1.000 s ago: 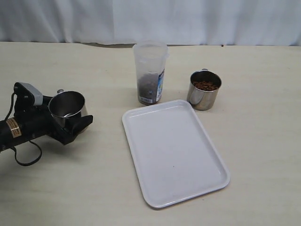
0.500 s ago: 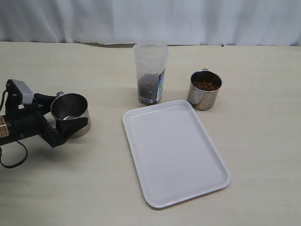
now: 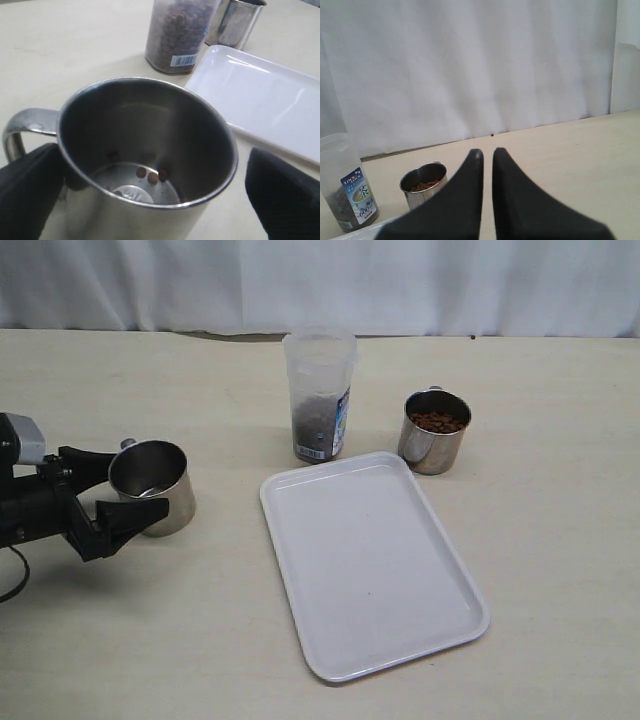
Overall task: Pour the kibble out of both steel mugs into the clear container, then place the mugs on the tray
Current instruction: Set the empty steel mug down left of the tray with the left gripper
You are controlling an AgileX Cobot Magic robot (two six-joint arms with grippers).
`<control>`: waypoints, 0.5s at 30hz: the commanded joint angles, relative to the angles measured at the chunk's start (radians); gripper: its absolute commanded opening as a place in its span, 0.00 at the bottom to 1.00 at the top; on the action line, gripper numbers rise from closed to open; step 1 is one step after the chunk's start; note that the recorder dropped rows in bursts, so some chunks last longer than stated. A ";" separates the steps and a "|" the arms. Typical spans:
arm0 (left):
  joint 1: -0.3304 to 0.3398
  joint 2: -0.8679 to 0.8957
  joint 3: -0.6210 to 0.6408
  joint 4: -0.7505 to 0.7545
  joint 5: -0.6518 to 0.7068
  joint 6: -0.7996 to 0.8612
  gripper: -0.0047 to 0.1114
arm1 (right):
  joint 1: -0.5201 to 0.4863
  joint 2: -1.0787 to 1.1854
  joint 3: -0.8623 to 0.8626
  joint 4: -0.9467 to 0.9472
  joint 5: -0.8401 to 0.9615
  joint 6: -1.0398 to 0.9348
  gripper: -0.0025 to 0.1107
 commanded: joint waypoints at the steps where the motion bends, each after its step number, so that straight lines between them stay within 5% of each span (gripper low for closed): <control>1: 0.002 -0.009 -0.001 0.027 -0.014 -0.011 0.68 | 0.002 -0.003 0.004 0.000 -0.002 -0.005 0.07; 15: 0.072 -0.050 -0.001 0.056 -0.014 -0.068 0.68 | 0.002 -0.003 0.004 0.000 -0.002 -0.005 0.07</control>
